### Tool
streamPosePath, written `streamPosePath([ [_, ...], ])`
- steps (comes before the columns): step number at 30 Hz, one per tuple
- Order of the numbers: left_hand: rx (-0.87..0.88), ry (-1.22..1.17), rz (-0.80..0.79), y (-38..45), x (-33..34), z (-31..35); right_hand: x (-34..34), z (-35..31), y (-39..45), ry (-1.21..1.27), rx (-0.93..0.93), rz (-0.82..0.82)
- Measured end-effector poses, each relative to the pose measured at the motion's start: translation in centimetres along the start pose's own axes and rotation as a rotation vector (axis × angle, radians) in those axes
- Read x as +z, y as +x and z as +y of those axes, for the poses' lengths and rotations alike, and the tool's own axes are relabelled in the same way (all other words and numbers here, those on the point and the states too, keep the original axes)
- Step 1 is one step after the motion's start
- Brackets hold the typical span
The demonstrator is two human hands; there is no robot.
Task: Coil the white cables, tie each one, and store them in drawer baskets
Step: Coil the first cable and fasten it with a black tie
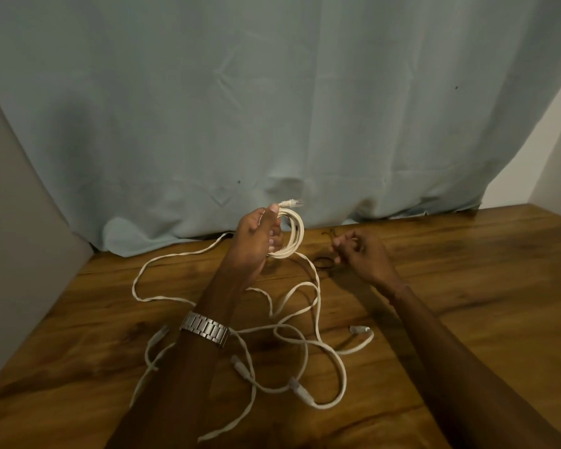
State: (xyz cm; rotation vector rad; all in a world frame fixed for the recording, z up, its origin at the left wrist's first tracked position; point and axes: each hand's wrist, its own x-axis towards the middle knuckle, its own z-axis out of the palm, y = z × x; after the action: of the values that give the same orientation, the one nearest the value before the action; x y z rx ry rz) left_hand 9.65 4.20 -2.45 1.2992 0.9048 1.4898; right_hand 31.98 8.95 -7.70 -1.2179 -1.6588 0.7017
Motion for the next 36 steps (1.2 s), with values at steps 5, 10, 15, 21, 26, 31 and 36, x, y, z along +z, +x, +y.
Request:
streamPosePath([
  [5,0.006,-0.003,-0.005,-0.1,-0.1,0.2,3.2,1.2,0.0,-0.336,0.069,-0.114],
  [10,0.004,0.012,-0.006,-0.1,-0.3,0.2,1.9,2.0,0.6,-0.319,0.083,-0.013],
  [15,0.023,0.044,0.024,-0.1,-0.4,0.3,0.2,-2.7,0.3,-0.076,-0.102,0.079],
  [21,0.030,0.075,0.111,-0.3,-1.0,1.1,-0.5,-11.6,-0.2,0.450,-0.175,-0.014],
  [26,0.078,0.078,0.174,-0.3,-2.0,2.1,-0.1,-17.4,-0.6,0.690,-0.197,-0.275],
  [31,0.104,0.131,0.229,-0.6,-2.9,3.2,1.4,-19.3,-0.7,0.668,-0.120,-0.333],
  [36,0.140,0.085,0.240,-0.7,-3.4,4.2,3.5,-19.6,-0.6,0.989,-0.110,-0.299],
])
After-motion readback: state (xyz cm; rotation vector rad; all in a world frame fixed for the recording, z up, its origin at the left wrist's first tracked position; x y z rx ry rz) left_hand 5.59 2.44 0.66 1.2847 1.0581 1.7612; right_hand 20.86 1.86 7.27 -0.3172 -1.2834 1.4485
